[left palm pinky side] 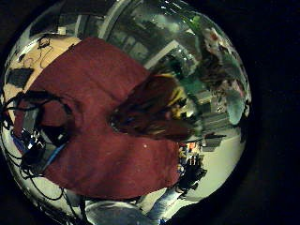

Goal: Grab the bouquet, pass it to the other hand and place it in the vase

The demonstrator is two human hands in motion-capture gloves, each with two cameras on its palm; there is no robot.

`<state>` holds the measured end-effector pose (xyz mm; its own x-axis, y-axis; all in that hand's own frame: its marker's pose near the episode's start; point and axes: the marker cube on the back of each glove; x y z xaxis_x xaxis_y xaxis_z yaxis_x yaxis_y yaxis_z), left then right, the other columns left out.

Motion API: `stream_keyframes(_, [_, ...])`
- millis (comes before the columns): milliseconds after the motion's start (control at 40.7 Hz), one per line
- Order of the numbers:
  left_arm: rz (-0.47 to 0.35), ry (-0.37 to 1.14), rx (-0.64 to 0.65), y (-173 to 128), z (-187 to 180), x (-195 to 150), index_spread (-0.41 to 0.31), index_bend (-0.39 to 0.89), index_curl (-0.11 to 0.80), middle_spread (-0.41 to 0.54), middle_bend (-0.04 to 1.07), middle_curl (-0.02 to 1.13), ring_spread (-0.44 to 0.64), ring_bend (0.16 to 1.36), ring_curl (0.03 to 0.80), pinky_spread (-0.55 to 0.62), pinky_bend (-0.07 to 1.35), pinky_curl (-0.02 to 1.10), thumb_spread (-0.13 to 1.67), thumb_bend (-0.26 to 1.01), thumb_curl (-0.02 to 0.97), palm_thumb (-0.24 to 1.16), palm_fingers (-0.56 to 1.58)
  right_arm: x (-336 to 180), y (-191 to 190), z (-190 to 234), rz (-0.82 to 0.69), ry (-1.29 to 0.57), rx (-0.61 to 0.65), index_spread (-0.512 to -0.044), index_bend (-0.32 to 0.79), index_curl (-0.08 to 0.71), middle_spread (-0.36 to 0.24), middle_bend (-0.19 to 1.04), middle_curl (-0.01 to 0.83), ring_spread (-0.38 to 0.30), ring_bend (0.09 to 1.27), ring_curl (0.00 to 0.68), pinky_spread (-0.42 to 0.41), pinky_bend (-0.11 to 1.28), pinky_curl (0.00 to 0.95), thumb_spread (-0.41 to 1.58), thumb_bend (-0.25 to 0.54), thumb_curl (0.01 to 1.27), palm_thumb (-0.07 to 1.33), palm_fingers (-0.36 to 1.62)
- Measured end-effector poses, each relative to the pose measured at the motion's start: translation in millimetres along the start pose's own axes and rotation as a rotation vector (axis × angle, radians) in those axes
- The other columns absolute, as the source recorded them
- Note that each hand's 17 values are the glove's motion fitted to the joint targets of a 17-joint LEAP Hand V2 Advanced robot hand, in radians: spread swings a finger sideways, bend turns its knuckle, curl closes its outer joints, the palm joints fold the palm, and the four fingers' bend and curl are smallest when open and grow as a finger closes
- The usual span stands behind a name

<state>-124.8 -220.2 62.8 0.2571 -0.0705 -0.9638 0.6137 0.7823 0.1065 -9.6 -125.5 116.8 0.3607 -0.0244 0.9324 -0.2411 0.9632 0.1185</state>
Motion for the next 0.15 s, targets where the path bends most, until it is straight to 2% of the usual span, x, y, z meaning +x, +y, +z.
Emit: stream_keyframes(147, [-0.039, 0.040, -0.035, 2.2, -7.0, -1.3, 0.091, 0.17, 0.365, 0.156, 0.27, 0.41, 0.36, 0.49, 0.311, 0.43, 0.16, 0.33, 1.06, -0.03, 0.335, 0.18, 0.08, 5.0, -4.4, -1.3, -0.025, -0.015, -0.002, -0.285, 0.18, 0.356, 0.045, 0.18, 0.321, 0.111, 0.32, 0.273, 0.219, 0.28, 0.319, 1.20, -0.017, 0.33, 0.48, 0.21])
